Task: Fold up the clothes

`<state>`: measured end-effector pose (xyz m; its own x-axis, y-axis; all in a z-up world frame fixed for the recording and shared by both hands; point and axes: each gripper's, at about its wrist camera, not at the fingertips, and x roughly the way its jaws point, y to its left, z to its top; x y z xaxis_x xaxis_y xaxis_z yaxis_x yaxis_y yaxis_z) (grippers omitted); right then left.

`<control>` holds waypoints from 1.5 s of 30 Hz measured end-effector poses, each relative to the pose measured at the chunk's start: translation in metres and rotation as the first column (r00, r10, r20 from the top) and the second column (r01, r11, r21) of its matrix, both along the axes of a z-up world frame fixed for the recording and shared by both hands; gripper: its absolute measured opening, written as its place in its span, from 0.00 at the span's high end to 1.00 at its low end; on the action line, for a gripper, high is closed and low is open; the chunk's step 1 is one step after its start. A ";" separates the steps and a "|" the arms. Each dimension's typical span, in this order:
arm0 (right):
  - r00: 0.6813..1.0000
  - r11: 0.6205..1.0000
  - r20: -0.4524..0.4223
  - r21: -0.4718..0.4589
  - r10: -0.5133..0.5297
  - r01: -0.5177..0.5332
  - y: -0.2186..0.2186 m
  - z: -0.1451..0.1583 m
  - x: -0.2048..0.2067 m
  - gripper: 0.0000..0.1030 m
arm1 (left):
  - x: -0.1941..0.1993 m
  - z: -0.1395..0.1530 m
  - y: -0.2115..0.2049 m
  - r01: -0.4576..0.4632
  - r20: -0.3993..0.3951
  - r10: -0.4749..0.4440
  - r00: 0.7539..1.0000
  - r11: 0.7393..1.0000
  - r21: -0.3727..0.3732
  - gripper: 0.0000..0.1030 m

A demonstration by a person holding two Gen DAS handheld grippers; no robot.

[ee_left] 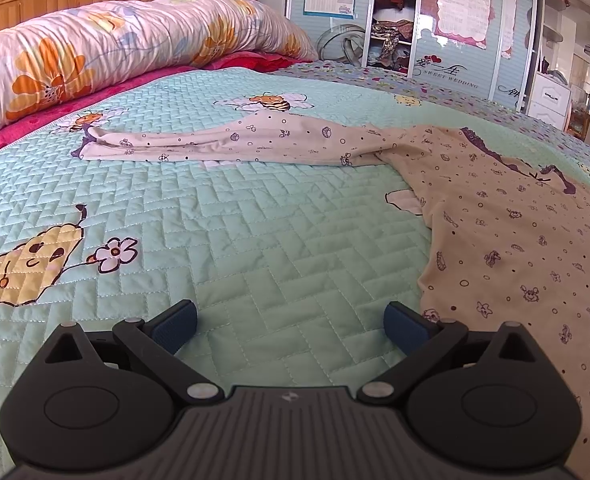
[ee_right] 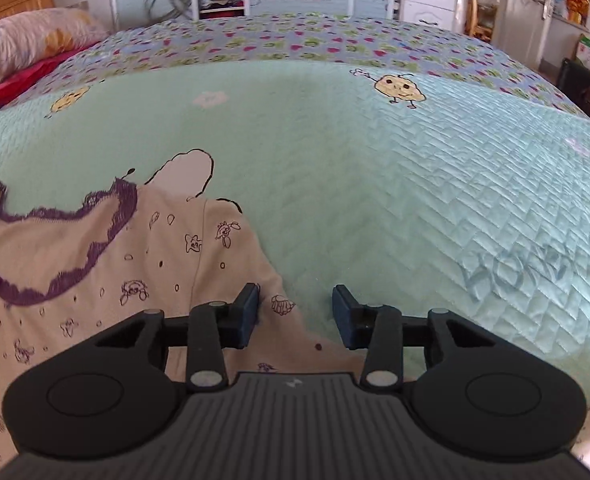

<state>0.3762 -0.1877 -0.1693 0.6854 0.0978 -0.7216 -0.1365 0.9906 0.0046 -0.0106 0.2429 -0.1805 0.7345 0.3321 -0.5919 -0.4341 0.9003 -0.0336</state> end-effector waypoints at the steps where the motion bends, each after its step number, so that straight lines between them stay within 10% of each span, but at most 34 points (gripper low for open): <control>1: 1.000 1.000 0.001 -0.002 0.010 -0.010 0.001 0.001 0.001 0.92 | 0.000 0.000 0.000 0.000 0.000 0.000 1.000 1.000 0.003 0.00; 8: 0.997 0.994 0.032 0.088 -0.074 0.071 -0.023 0.010 0.017 0.92 | 0.001 -0.001 0.000 -0.002 0.001 0.002 1.000 1.000 0.009 0.00; 10: 0.996 0.989 0.033 0.124 -0.080 0.075 -0.030 0.012 0.010 0.47 | 0.001 -0.001 0.000 -0.002 0.002 0.002 1.000 1.000 0.011 0.00; 12: 0.992 0.991 0.082 0.108 -0.092 0.083 -0.041 0.017 -0.009 0.37 | 0.001 -0.001 -0.001 -0.003 0.002 0.003 1.000 1.000 0.012 0.00; 20: 0.999 0.995 -0.043 0.098 0.024 -0.019 -0.078 0.009 -0.030 0.42 | 0.002 -0.002 -0.002 -0.004 0.000 0.004 1.000 1.000 0.018 0.00; 22: 0.998 0.998 -0.053 0.060 0.027 -0.024 -0.080 0.004 -0.025 0.83 | 0.002 -0.002 -0.002 -0.005 0.001 0.005 1.000 1.000 0.021 0.00; 24: 0.999 1.000 -0.034 0.021 -0.008 0.009 -0.086 0.002 -0.018 0.94 | 0.002 -0.002 -0.003 -0.006 0.001 0.006 1.000 1.000 0.025 0.00; 30: 0.988 0.987 0.066 0.084 -0.139 0.133 -0.122 0.018 -0.023 0.89 | 0.002 -0.002 -0.004 -0.007 0.000 0.007 1.000 0.999 0.036 0.00; 34: 0.996 0.990 0.058 0.126 -0.067 0.059 -0.139 0.021 -0.056 0.51 | 0.002 -0.002 -0.004 -0.008 0.001 0.008 1.000 0.999 0.037 0.00; 39: 1.000 0.999 -0.017 0.042 -0.007 0.007 -0.143 0.000 -0.061 0.63 | 0.003 -0.001 -0.005 -0.009 -0.008 0.009 1.000 0.999 0.045 0.00; 42: 0.982 0.982 0.036 -0.022 -0.185 0.186 -0.157 0.000 -0.051 0.95 | 0.004 0.002 -0.005 -0.009 -0.019 0.010 1.000 0.999 0.044 0.00; 45: 0.948 0.954 0.108 0.049 -0.299 0.295 -0.169 0.018 -0.066 0.91 | 0.004 0.027 -0.009 -0.014 0.007 0.013 1.000 0.997 0.081 0.09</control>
<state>0.3106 -0.3565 -0.1512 0.7637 -0.1009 -0.6377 0.1623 0.9860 0.0383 -0.0067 0.2344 -0.1531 0.7334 0.3888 -0.5576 -0.4464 0.8941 0.0363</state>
